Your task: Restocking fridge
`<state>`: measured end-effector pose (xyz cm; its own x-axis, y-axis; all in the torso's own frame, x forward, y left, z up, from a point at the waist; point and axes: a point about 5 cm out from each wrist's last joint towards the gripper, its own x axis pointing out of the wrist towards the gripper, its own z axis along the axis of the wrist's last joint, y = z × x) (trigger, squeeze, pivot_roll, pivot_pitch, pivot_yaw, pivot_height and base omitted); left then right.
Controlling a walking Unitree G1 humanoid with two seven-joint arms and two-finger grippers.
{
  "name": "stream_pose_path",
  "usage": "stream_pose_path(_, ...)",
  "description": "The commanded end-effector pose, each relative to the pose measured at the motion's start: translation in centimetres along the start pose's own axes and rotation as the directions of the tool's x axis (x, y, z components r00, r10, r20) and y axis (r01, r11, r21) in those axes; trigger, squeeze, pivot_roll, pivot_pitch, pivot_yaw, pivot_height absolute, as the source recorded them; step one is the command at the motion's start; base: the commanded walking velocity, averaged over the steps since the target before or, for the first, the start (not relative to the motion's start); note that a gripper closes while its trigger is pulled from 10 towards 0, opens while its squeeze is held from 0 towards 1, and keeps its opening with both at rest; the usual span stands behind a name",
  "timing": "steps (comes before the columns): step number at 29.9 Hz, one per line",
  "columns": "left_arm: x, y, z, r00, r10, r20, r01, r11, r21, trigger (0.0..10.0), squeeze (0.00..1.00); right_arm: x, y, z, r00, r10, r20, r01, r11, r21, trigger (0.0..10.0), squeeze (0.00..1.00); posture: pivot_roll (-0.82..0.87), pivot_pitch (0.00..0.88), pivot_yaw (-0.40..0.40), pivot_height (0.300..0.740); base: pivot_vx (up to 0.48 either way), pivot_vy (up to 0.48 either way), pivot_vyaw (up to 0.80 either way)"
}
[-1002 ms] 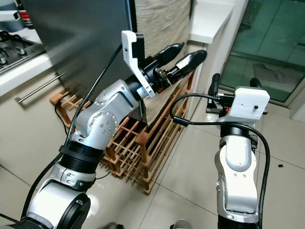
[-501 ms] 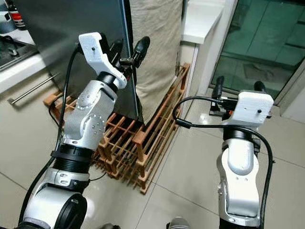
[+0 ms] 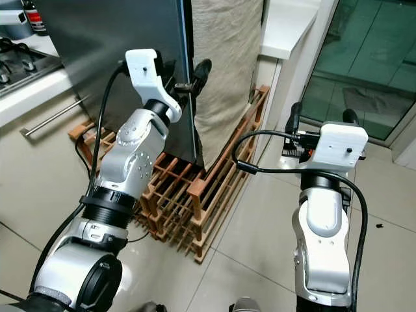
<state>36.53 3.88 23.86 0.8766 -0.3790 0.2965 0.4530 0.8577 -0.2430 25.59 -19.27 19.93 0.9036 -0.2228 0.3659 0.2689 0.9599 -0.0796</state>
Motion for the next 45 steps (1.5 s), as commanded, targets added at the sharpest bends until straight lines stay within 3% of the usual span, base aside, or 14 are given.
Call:
stream_pose_path(1, 0.6, -1.1, 0.4, 1.0, -0.026, 0.015, 0.026, 1.0, 0.001, 10.0, 0.0, -0.1, 0.1, 0.3, 1.0, -0.004, 0.014, 0.004, 1.0, 0.008, 10.0, 0.0, -0.24, 0.0, 0.083, 0.711, 0.0, 0.0, 0.0)
stream_pose_path(9, 1.0, -2.1, 0.8, 0.998, -0.06, 0.031, 0.06, 0.998, -0.014, 10.0, 0.0, -0.8, 0.0, 0.3, 1.0, -0.016, 0.001, 0.016, 1.0, 0.002, 10.0, 0.0, -0.26, 0.0, 0.094, 0.711, 0.0, 0.0, 0.0)
stream_pose_path(17, 2.4, -2.6, 0.0, 1.0, 0.006, -0.013, -0.006, 1.0, -0.013, 10.0, 0.0, -1.4, 0.4, 0.4, 1.0, -0.014, -0.006, 0.014, 1.0, 0.005, 10.0, 0.0, -0.27, 0.01, 0.115, 0.711, 0.0, 0.0, 0.0)
stream_pose_path(27, 3.4, -3.3, 0.0, 0.999, 0.013, -0.034, -0.015, 0.998, -0.055, 10.0, 0.0, -2.4, 0.2, 0.5, 0.999, -0.039, -0.031, 0.039, 0.999, -0.001, 10.0, 0.0, -0.29, 0.056, 0.136, 0.711, 0.0, 0.0, 0.0)
stream_pose_path(29, 3.5, -4.0, -0.3, 0.999, -0.016, -0.041, 0.013, 0.997, -0.073, 10.0, 0.0, -2.5, 0.1, 0.5, 0.999, -0.042, -0.035, 0.041, 0.999, -0.004, 10.0, 0.0, -0.29, 0.059, 0.136, 0.711, 0.0, 0.0, 0.0)
stream_pose_path(31, 3.5, -5.3, -0.5, 0.993, -0.109, -0.034, 0.105, 0.989, -0.102, 10.0, 0.0, -2.5, 0.0, 0.5, 0.998, -0.043, -0.037, 0.043, 0.999, -0.005, 10.0, 0.0, -0.29, 0.062, 0.137, 0.711, 0.0, 0.0, 0.0)
stream_pose_path(33, 3.2, -8.3, -1.0, 0.95, -0.311, -0.028, 0.302, 0.938, -0.169, 10.0, 0.0, -2.6, 0.0, 0.4, 0.998, -0.046, -0.041, 0.046, 0.999, -0.005, 10.0, 0.0, -0.29, 0.063, 0.139, 0.711, 0.0, 0.0, 0.0)
stream_pose_path(34, 3.2, -8.3, -1.0, 0.95, -0.311, -0.028, 0.302, 0.938, -0.169, 10.0, 0.0, -2.6, 0.0, 0.4, 0.998, -0.046, -0.041, 0.046, 0.999, -0.005, 10.0, 0.0, -0.29, 0.063, 0.139, 0.711, 0.0, 0.0, 0.0)
stream_pose_path(35, 3.1, -10.1, -1.4, 0.922, -0.385, -0.035, 0.372, 0.908, -0.192, 10.0, 0.0, -2.6, 0.1, 0.4, 0.998, -0.046, -0.045, 0.046, 0.999, -0.005, 10.0, 0.0, -0.29, 0.06, 0.139, 0.711, 0.0, 0.0, 0.0)
stream_pose_path(38, 2.7, -12.1, -1.8, 0.892, -0.451, -0.019, 0.433, 0.867, -0.245, 10.0, 0.0, -2.5, 0.2, 0.5, 0.998, -0.044, -0.04, 0.044, 0.999, -0.005, 10.0, 0.0, -0.3, 0.059, 0.143, 0.711, 0.0, 0.0, 0.0)
stream_pose_path(41, 1.9, -14.2, -1.7, 0.836, -0.547, 0.027, 0.533, 0.801, -0.271, 10.0, 0.0, -2.4, 0.2, 0.5, 0.998, -0.048, -0.038, 0.048, 0.999, -0.006, 10.0, 0.0, -0.3, 0.052, 0.141, 0.711, 0.0, 0.0, 0.0)
stream_pose_path(42, 0.8, -15.9, -1.4, 0.772, -0.631, 0.079, 0.622, 0.723, -0.301, 10.0, 0.0, -2.4, 0.1, 0.6, 0.998, -0.052, -0.036, 0.052, 0.999, -0.006, 10.0, 0.0, -0.3, 0.052, 0.141, 0.711, 0.0, 0.0, 0.0)
stream_pose_path(43, 0.8, -15.9, -1.4, 0.772, -0.631, 0.079, 0.622, 0.723, -0.301, 10.0, 0.0, -2.4, 0.1, 0.6, 0.998, -0.052, -0.036, 0.052, 0.999, -0.006, 10.0, 0.0, -0.3, 0.052, 0.141, 0.711, 0.0, 0.0, 0.0)
stream_pose_path(45, 0.2, -16.8, -1.1, 0.727, -0.678, 0.112, 0.671, 0.664, -0.33, 10.0, 0.0, -2.3, -0.1, 0.5, 0.998, -0.055, -0.035, 0.055, 0.998, -0.008, 10.0, 0.0, -0.3, 0.041, 0.128, 0.711, 0.0, 0.0, 0.0)
